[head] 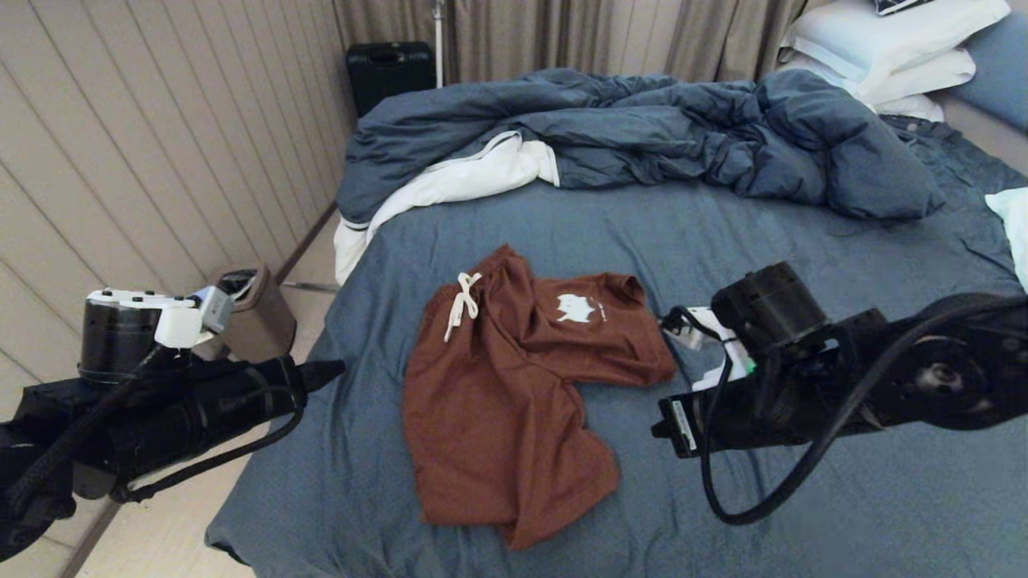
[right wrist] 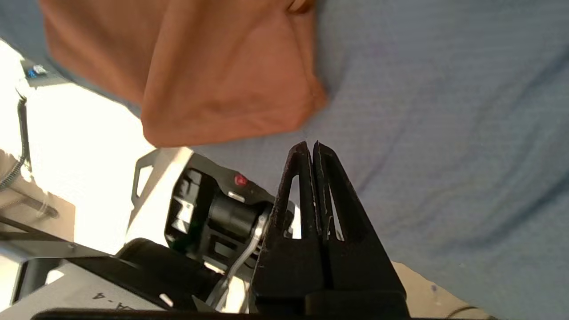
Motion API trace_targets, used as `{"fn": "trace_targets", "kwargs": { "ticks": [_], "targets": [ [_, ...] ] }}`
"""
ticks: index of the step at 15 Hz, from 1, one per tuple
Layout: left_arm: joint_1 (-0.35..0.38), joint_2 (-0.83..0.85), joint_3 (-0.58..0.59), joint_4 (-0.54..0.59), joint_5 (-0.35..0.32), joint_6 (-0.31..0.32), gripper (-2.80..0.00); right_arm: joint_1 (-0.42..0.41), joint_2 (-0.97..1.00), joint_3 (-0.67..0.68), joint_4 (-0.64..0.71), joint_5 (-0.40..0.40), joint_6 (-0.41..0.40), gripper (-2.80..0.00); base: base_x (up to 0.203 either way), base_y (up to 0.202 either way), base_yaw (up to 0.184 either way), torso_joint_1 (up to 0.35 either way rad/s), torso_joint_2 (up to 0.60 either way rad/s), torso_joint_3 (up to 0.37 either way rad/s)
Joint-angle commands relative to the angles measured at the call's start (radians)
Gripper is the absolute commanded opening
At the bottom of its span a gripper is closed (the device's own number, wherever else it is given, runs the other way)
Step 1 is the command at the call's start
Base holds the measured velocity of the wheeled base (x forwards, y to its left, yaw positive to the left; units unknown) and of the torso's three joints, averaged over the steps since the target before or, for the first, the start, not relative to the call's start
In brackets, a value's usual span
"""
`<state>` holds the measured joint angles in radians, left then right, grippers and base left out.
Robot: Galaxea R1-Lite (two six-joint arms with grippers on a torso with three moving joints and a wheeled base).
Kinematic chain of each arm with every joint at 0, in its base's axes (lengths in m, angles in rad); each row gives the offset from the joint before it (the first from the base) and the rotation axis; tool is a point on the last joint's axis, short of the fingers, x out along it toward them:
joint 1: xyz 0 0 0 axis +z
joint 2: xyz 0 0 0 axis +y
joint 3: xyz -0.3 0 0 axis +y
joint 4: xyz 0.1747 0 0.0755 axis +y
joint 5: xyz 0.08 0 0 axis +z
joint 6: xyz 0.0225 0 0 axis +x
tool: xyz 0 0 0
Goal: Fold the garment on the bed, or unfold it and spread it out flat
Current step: Unford the brown shorts
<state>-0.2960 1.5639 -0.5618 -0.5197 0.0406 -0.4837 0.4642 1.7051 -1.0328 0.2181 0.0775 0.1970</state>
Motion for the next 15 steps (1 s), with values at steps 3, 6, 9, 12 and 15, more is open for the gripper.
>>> {"fn": "trace_targets", "kwargs": {
  "ticks": [3,6,9,12,15],
  "targets": [
    [0.003,0.031,0.023,-0.02,-0.004,-0.001,-2.8,0.056,0.088,-0.002,-0.01,-0.018,0.001,-2.8,0.0,0.0,0.0,0.0,0.0,0.0],
    [0.008,0.058,0.019,-0.026,-0.002,-0.009,-2.8,0.067,0.141,0.007,-0.082,-0.067,0.001,-2.8,0.0,0.0,0.0,0.0,0.0,0.0],
    [0.006,0.067,0.039,-0.028,-0.002,-0.007,-2.8,0.067,0.152,0.007,-0.095,-0.081,-0.001,-2.8,0.0,0.0,0.0,0.0,0.0,0.0],
    [0.006,0.059,0.042,-0.028,-0.001,-0.007,-2.8,0.084,0.148,0.014,-0.095,-0.088,-0.001,-1.49,0.0,0.0,0.0,0.0,0.0,0.0],
    [0.006,0.064,0.043,-0.028,0.001,-0.009,-2.8,0.113,0.163,0.022,-0.097,-0.134,0.001,0.0,0.0,0.0,0.0,0.0,0.0,0.0]
  ]
}}
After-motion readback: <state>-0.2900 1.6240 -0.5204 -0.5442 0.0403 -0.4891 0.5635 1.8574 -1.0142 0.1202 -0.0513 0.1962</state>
